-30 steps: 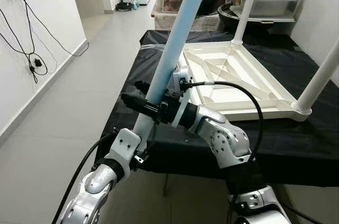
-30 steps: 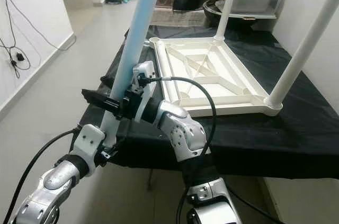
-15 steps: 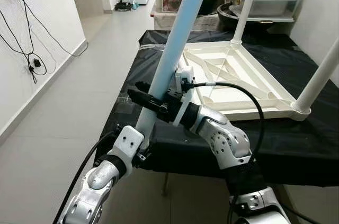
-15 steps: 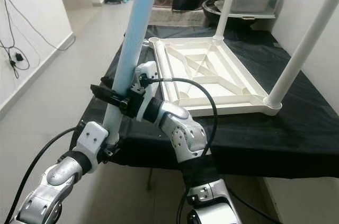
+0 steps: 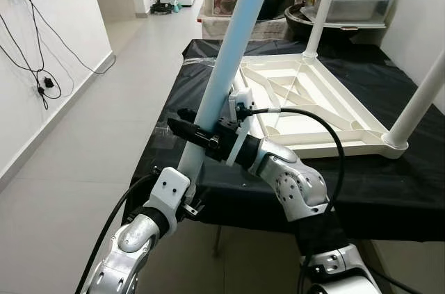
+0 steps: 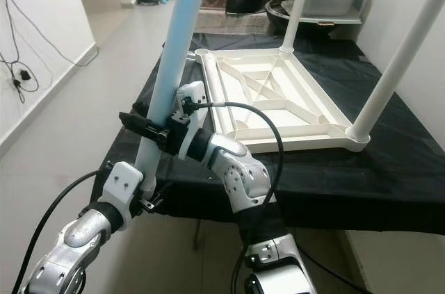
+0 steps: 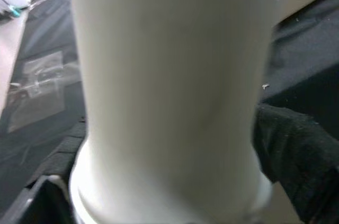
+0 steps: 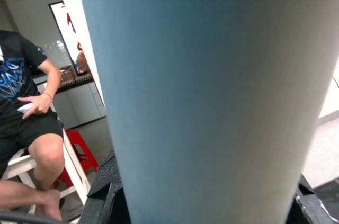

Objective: Building children table

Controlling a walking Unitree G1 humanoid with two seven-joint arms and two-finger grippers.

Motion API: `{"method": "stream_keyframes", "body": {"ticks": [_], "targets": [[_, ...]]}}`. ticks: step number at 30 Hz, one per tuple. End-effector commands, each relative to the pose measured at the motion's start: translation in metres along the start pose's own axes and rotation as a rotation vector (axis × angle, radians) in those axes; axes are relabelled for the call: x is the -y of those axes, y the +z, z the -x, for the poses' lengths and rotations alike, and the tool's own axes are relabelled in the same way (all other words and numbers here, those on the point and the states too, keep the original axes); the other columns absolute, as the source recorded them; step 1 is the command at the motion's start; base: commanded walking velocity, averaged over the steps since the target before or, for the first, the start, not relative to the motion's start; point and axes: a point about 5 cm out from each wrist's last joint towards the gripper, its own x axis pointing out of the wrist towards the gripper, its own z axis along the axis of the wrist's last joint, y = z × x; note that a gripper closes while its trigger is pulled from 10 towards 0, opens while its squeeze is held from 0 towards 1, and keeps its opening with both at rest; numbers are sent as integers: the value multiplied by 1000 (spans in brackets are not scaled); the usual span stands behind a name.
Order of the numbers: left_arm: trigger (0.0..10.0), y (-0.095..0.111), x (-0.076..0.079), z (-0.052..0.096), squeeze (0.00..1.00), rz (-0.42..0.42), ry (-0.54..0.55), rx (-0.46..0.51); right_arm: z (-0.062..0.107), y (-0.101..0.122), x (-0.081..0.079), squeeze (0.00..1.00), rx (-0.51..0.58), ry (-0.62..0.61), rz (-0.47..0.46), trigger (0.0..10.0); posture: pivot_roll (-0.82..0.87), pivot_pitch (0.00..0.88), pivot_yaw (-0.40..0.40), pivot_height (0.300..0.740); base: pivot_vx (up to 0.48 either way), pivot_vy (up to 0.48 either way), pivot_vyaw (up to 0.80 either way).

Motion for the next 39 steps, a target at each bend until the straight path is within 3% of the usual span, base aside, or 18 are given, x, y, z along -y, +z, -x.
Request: {"method": "stream_keyframes", "body": {"ticks": [1,2,6,7,9,10,11,15,17,21,39], "targets": [[10000,0,2,1,1000,12,-4,6,-7,4,-4,0,34,31,-19,0,77,0,-1,740,0,0,0],[10000,-5,2,14,1000,33,32,-7,-3,15,5,0,76,-14,-12,0,79,0,-2,740,0,0,0],[10000,-14,-1,27,1000,29,91,-47,3,24,12,0,109,-55,4,0,81,0,-1,740,0,0,0],[10000,-16,-2,32,0,40,111,-55,5,27,15,0,119,-76,8,0,81,0,-1,740,0,0,0],[10000,-17,-3,38,0,57,145,-56,8,31,20,0,134,-122,33,0,85,0,-3,740,0,0,0],[10000,-17,-5,43,0,64,183,-49,11,35,25,0,149,-180,54,6235,85,0,-3,740,0,0,0],[10000,-16,-9,49,0,71,246,-36,15,40,32,0,172,-263,100,10000,84,0,-6,740,0,0,0],[10000,-12,-15,58,0,92,360,-6,21,47,41,0,212,-400,178,10000,85,0,-10,740,0,0,0],[10000,-12,-15,58,0,92,360,-6,21,47,41,0,212,-400,178,10000,85,0,-10,740,0,0,0],[10000,1,-20,64,0,123,482,54,27,48,48,0,252,-501,204,10000,88,0,-20,740,0,0,0],[10000,7,-35,65,0,113,578,82,20,37,49,0,251,-524,189,10000,89,0,-31,740,336,-57,0]]}}
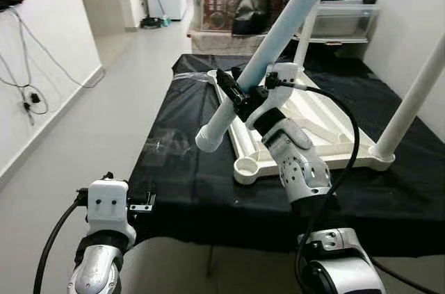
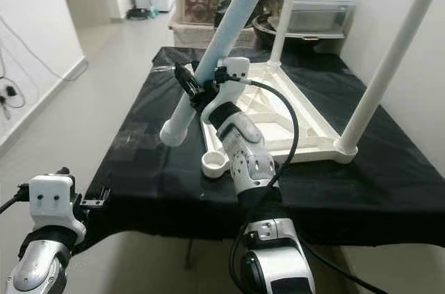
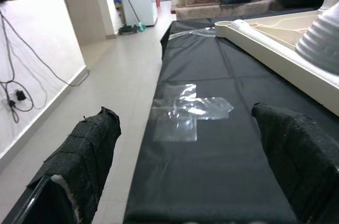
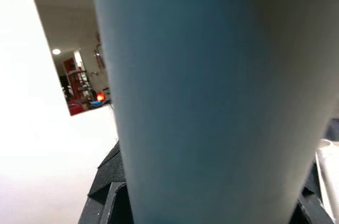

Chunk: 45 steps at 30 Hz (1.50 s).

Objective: Building children table

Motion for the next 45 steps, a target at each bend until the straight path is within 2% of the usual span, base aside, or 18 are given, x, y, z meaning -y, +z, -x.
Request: {"method": "stream_keyframes", "body": {"ticks": [1,6,15,28,30,33,34,37,45], "targets": [[10000,-1,0,-1,0,-10,10,-7,-3,4,-1,0,18,2,14,10000,89,0,-31,740,401,-262,0],[10000,-2,0,-2,0,-9,21,-17,-4,3,-3,0,20,2,11,10000,88,0,-26,740,341,-331,0],[10000,-2,-6,-6,0,7,63,-20,-5,2,-3,0,16,4,17,10000,86,5,-27,740,0,0,0],[10000,-3,-2,-6,0,0,57,-20,-5,0,-1,0,-2,28,19,10000,84,10,-26,740,0,0,0],[10000,-4,4,-1,0,16,28,-31,-6,-1,0,0,-41,100,32,10000,80,16,-23,740,0,0,0],[10000,-6,9,2,0,22,-6,-39,-8,2,5,0,-50,110,38,10000,77,18,-28,740,0,0,0],[10000,-8,14,6,0,38,-44,-45,-11,5,11,0,-62,117,54,10000,62,20,-45,740,0,0,0],[10000,-9,24,14,0,52,-106,-48,-15,13,20,0,-70,136,78,10000,43,29,-31,740,0,0,0],[10000,-10,34,19,0,59,-156,-60,-19,23,19,0,-105,276,86,10000,47,40,-22,740,0,0,0]]}}
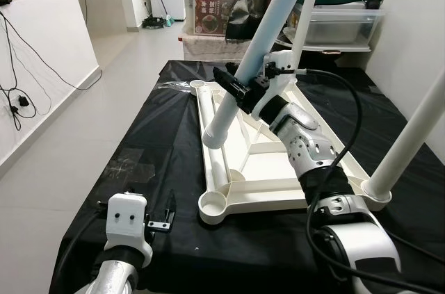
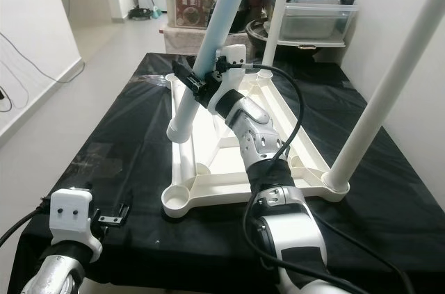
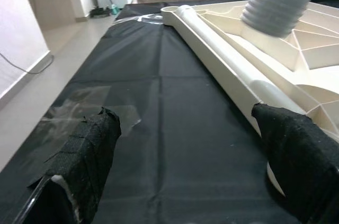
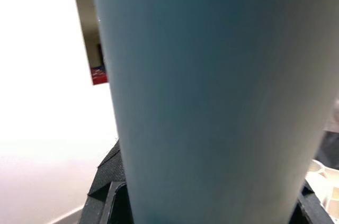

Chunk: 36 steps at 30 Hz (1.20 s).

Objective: Building children table

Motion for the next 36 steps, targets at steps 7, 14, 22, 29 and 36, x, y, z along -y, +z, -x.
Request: {"method": "stream_keyframes", "body": {"ticks": [7,14,22,29,36], "targets": [[10000,3,6,6,0,5,-42,5,-7,15,-10,0,-51,293,10,10000,61,58,-11,740,0,0,0],[10000,6,16,14,0,39,-96,16,-10,27,-5,0,-69,406,-31,10000,59,74,-27,740,0,0,0],[10000,8,25,25,0,21,-137,22,-14,29,-10,0,-98,500,-58,10000,81,119,-29,740,0,0,0],[10000,11,33,36,0,15,-181,15,-13,21,-21,0,-190,678,-25,10000,124,150,-28,740,0,0,0],[10000,12,43,46,0,41,-227,-1,-10,20,-33,0,-215,892,-74,10000,131,190,-36,740,0,0,0]]}}
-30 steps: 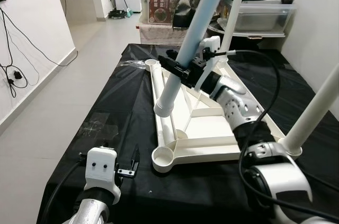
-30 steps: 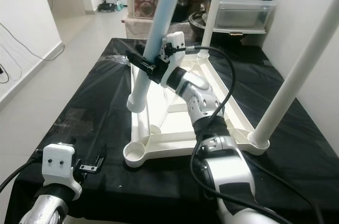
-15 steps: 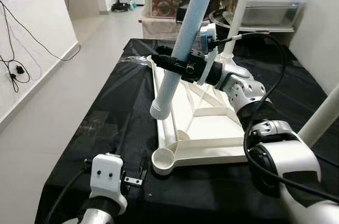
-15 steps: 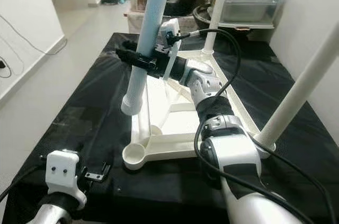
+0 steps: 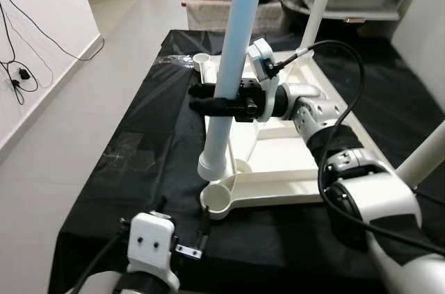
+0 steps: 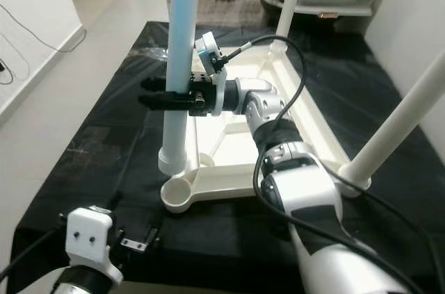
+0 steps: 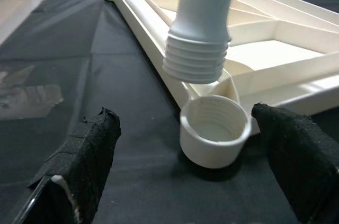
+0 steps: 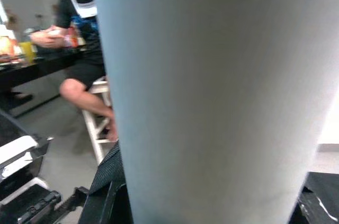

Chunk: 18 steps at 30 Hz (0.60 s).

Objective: Building children table

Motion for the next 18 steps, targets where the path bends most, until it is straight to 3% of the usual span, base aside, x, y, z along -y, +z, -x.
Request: {"method": "stream_keyframes", "body": {"ticks": [1,10,18], "targets": [[10000,-1,4,3,0,-6,-14,-16,-7,4,-1,0,-1,48,1,10000,131,190,-36,740,0,0,0],[10000,0,11,10,0,13,-49,-30,-6,5,-3,0,5,65,13,10000,141,205,-39,740,0,0,0],[10000,2,11,17,0,-5,-55,-42,-7,-7,-12,0,-38,121,12,10000,149,211,-37,740,0,0,0]]}}
